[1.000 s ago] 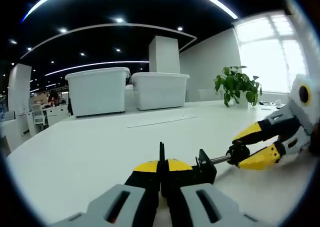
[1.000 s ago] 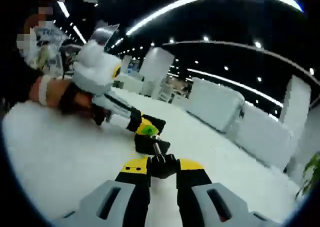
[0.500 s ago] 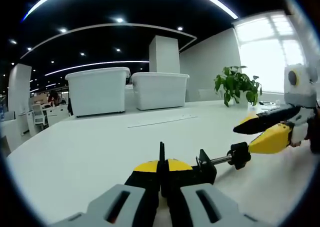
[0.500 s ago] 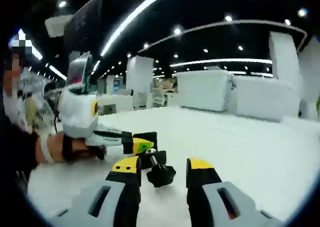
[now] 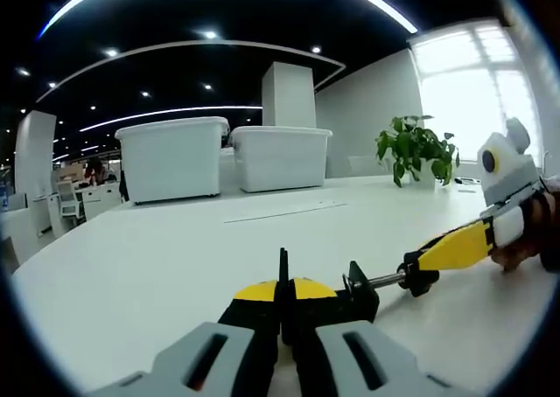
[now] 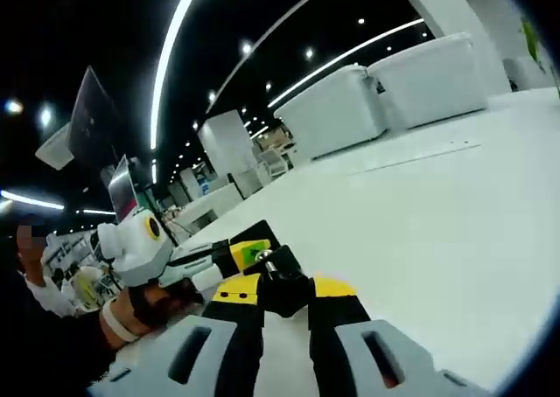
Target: Clamp the fixed fixture on the desktop, loosen the retaining clip, secure it to the edge of the desk, and tighten the retaining clip.
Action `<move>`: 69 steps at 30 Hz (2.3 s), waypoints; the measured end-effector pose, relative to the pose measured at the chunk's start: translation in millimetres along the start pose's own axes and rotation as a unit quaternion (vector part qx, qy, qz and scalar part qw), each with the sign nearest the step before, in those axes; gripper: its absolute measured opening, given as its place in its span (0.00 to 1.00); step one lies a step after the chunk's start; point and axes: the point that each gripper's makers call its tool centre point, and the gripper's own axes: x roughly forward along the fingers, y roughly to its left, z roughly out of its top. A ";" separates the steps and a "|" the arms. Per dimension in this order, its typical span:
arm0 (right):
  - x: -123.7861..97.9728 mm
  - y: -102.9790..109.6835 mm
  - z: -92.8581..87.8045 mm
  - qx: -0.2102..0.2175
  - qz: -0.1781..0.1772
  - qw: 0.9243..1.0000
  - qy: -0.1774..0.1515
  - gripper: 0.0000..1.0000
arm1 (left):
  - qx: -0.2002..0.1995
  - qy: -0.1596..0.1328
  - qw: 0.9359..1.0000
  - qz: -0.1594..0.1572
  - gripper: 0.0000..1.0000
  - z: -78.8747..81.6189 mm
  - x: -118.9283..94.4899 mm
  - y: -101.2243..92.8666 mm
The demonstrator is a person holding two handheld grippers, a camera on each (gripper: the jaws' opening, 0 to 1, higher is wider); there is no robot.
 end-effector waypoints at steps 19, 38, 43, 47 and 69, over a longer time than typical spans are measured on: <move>3.9 22.5 -5.5 -0.610 -0.051 0.791 -0.012 0.17 | 0.001 0.000 1.000 0.004 0.04 0.3 -0.2 0.7; 10.0 -7.7 -4.5 -0.046 -0.038 0.998 0.019 0.25 | 0.002 0.000 1.000 0.003 0.04 2.4 1.4 3.0; 9.6 -7.0 -7.6 0.001 -0.022 1.000 0.020 0.24 | 0.001 0.000 1.000 0.002 0.04 2.4 1.2 2.7; 8.8 -5.6 -7.2 -0.010 -0.021 1.000 0.016 0.23 | 0.001 0.000 1.000 0.002 0.04 2.3 1.1 2.5; 11.1 11.8 1.5 -0.551 -0.059 0.833 -0.003 0.23 | 0.000 0.001 1.000 0.001 0.04 1.9 0.2 1.6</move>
